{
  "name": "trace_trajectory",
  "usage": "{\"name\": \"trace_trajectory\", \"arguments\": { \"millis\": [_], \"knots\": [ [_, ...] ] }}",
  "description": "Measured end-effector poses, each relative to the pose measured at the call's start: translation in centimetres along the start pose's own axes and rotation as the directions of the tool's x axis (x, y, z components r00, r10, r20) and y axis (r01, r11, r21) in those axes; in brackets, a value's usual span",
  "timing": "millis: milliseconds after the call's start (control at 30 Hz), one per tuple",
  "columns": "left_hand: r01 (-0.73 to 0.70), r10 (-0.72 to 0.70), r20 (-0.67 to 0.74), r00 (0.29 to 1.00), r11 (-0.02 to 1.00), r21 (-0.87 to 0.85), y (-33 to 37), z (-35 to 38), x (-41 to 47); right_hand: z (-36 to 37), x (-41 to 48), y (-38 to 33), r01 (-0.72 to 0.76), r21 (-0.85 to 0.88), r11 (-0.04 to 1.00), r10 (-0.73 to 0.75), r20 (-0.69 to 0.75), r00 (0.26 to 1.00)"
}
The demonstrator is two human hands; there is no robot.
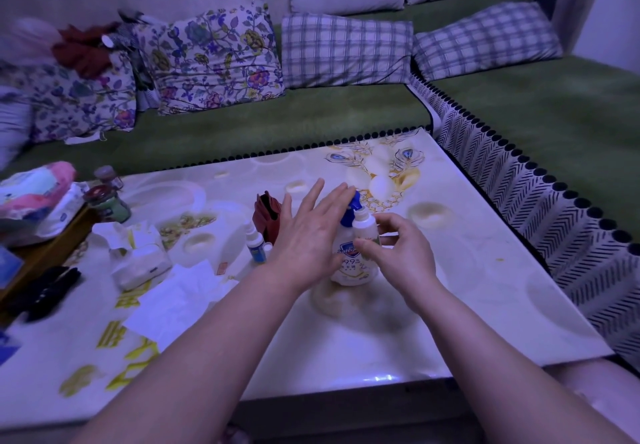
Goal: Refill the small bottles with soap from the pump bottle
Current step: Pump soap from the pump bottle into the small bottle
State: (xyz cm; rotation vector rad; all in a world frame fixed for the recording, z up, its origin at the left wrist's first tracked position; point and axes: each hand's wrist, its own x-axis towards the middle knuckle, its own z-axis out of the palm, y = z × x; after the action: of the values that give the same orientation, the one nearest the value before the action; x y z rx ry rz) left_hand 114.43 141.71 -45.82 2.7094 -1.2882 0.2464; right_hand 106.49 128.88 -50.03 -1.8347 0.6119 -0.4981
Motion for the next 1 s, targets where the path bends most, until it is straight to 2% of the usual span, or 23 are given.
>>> {"name": "trace_trajectory", "arguments": {
  "millis": [233,500,1000],
  "knots": [
    [0.011,-0.011,-0.038,0.999,1.000,-0.011,0.1,0.6,-0.2,0.2,-0.2,0.2,-0.008,0.002,1.000,0.008,0.008,1.000],
    [0.012,-0.012,-0.014,1.000,1.000,0.022,0.3,0.8,-0.4,0.3,-0.6,0.4,-0.048,-0.011,0.999,0.048,0.012,0.999],
    [0.005,-0.005,0.007,1.000,1.000,0.006,0.1,-0.1,0.2,0.0,0.0,0.0,0.003,0.015,1.000,-0.003,-0.010,1.000]
  ]
}}
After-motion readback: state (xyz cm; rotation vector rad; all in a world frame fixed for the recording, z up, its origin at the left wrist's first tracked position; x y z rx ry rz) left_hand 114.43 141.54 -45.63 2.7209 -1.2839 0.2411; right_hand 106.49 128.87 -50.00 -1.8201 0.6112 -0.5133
